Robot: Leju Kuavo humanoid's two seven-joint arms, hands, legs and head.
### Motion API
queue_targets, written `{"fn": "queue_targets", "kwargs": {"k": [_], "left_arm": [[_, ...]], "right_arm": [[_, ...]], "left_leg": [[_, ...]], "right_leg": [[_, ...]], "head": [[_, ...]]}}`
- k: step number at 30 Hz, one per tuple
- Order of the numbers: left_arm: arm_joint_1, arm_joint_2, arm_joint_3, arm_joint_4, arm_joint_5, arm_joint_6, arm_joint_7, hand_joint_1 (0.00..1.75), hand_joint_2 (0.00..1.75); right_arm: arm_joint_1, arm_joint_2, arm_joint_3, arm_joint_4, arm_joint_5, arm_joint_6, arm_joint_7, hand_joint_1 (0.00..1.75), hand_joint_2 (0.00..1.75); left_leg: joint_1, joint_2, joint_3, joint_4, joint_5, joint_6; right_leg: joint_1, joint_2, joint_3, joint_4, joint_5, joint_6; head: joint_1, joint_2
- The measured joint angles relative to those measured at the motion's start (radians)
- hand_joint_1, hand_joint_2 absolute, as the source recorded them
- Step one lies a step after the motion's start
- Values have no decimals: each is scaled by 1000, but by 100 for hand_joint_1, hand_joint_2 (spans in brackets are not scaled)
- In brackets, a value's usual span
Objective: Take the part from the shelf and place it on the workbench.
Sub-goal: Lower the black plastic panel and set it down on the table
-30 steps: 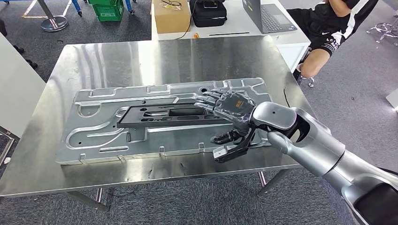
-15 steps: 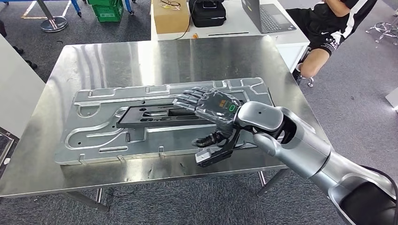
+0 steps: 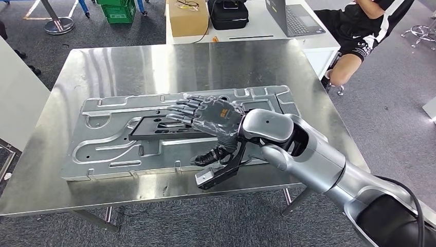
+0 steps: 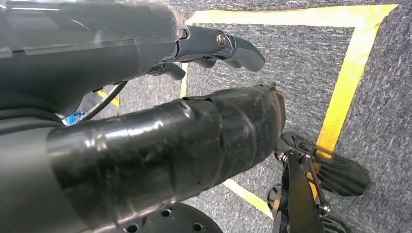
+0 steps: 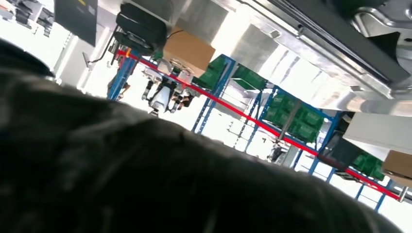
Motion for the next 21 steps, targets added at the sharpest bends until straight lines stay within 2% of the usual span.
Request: {"fn": "queue_targets", "kwargs": {"k": [13, 19, 21], "left_arm": [[0, 0, 0, 0, 0, -14, -18, 0, 0], [1, 0, 0, 0, 0, -14, -19, 0, 0], [0, 0, 0, 0, 0, -15, -20, 0, 0]], "right_arm": [[-5, 12, 12, 25, -4, -2, -4, 0, 0], [-6, 13, 15, 32, -4, -3, -5, 0, 0], [-7, 12, 16, 34, -4, -3, -6, 0, 0]], "left_leg": [[-5, 0, -1, 2, -1, 3], [-9, 0, -4, 4, 4, 20], [-5, 2, -2, -3, 14, 28]], "right_leg": [[-4, 0, 0, -1, 2, 5], [-10, -1, 2, -5, 8, 23], [-10, 0, 0, 3, -3, 27]], "head": [[0, 0], [0, 0], [0, 0]]}}
